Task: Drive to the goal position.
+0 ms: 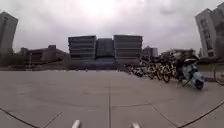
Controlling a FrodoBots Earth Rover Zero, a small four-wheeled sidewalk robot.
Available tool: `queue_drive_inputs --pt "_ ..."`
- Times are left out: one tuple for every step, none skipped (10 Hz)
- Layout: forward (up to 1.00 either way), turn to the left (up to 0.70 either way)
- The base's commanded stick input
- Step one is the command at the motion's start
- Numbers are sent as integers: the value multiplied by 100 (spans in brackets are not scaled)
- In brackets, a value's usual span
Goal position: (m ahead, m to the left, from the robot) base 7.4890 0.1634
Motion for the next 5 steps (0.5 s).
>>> queue_drive_inputs --pt "85 0" --pt "85 0" --pt "85 0" --pt "85 0" --pt "85 0"
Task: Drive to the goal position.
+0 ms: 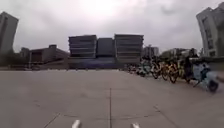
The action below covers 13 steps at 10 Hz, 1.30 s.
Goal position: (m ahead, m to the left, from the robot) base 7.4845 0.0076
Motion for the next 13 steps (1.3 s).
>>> queue_drive_inputs --pt "85 0" --pt "85 9" --pt "85 15" --pt "85 17" --pt "85 3" --pt "85 0" --pt "85 0" --pt "85 0" --pt "85 0" --pt "85 -3" --pt "85 -18" --pt "85 -21" --pt "85 -12"
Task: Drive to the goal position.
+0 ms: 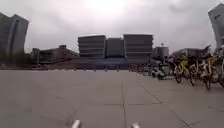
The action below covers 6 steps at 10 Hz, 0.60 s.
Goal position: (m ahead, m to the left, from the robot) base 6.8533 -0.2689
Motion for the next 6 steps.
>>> queue_drive_inputs --pt "85 0" --pt "85 0" --pt "85 0" --pt "85 0" --pt "85 0" --pt "85 0"
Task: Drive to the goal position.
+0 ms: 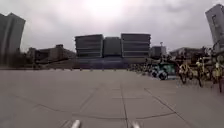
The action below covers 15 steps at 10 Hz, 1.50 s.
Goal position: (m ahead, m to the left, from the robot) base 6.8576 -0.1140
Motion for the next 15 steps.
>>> queue_drive_inputs --pt "85 0" --pt "85 0" --pt "85 0" --pt "85 0" --pt "85 -21" --pt "85 -30" --pt "85 -34" --pt "85 -7" --pt "85 0" --pt "85 0" --pt "85 0" --pt "85 0" --pt "85 0" --pt "85 0" --pt "85 0"
